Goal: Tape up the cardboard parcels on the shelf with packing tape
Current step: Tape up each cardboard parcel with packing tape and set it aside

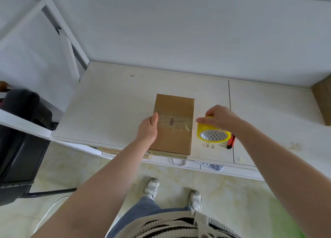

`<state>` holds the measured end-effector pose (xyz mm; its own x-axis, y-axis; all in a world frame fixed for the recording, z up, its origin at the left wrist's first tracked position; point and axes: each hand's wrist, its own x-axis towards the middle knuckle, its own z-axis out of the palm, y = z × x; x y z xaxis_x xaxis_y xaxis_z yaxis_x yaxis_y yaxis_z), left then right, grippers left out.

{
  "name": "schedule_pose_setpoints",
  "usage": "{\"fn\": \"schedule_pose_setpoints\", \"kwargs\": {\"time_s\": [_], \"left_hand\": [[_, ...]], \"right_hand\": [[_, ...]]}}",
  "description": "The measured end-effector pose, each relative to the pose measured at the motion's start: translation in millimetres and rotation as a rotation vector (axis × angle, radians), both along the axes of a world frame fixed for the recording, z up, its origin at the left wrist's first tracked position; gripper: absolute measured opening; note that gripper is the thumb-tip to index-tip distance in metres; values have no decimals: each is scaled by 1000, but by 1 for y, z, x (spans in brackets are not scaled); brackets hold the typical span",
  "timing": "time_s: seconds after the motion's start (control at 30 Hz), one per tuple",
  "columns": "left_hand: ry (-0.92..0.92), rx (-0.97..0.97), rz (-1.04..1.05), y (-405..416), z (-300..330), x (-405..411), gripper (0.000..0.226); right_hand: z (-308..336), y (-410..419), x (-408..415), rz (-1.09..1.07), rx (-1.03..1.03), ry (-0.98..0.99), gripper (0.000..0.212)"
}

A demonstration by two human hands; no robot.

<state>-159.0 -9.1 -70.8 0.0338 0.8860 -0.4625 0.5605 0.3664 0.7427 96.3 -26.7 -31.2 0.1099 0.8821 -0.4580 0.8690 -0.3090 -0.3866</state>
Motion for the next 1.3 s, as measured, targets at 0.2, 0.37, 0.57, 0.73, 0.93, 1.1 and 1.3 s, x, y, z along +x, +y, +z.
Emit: {"fn": "schedule_pose_setpoints", "kwargs": {"time_s": [0.2,0.37,0.57,0.73,0.93,1.1,1.3], "left_hand": [[18,8,-27,0,-3,0,40],[-121,-96,9,2,-1,0,44],[-6,-25,15,-1,-5,15,78],[590,586,-461,5,7,36,87],[773,581,-642,9,-11,58,80],[800,601,-631,9,-13,60,78],[668,726,-793,5,0,75,64]], "right_hand": [[-25,-1,0,-34,-29,62,64],[-27,1,0,-17,-38,72,54],[-23,4,5,-7,-11,63,53],[-21,4,8,39,-7,70,47],[-28,-2,17,3,10,128,57],[-34,-13,21,-141,45,140,63],[-34,-15,12,-239,83,140,47]]}}
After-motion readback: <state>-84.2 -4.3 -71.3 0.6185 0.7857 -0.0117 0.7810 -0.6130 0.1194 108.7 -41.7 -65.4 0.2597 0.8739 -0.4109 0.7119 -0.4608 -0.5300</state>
